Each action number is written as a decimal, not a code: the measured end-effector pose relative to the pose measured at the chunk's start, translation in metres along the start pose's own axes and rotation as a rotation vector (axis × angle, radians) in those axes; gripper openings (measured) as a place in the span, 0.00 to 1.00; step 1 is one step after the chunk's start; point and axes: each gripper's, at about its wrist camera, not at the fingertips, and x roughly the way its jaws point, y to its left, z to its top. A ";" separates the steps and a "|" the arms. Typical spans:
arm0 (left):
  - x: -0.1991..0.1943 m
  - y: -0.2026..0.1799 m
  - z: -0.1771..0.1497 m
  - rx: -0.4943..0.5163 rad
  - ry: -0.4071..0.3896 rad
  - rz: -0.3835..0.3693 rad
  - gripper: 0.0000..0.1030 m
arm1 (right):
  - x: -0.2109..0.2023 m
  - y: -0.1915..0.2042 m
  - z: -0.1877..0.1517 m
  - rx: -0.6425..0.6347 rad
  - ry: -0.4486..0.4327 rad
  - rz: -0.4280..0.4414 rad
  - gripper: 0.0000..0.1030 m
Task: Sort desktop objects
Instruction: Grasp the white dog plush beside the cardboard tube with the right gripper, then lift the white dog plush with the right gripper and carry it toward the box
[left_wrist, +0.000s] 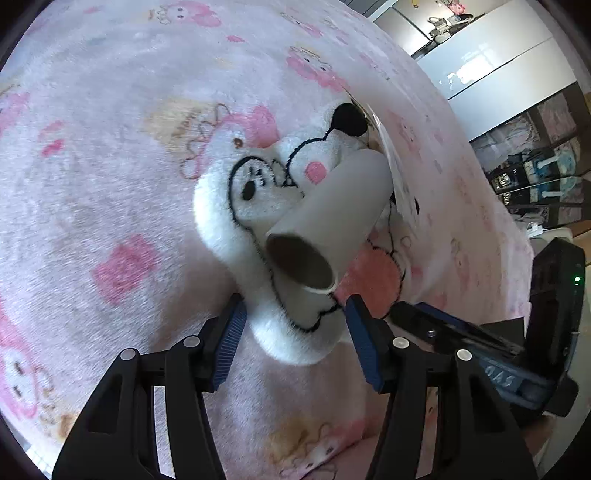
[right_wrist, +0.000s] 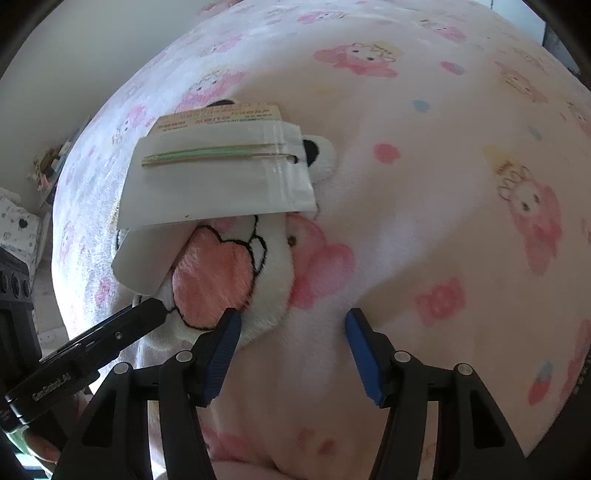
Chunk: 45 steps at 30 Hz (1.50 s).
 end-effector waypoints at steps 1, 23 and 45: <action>0.002 -0.001 0.000 -0.001 0.001 -0.006 0.54 | 0.002 0.002 0.001 -0.004 -0.001 0.002 0.58; -0.045 -0.048 -0.069 0.202 0.115 -0.028 0.37 | -0.077 -0.007 -0.055 0.054 -0.134 0.182 0.10; -0.024 -0.038 -0.057 0.145 0.078 0.169 0.44 | -0.005 -0.022 -0.045 0.054 0.028 0.148 0.25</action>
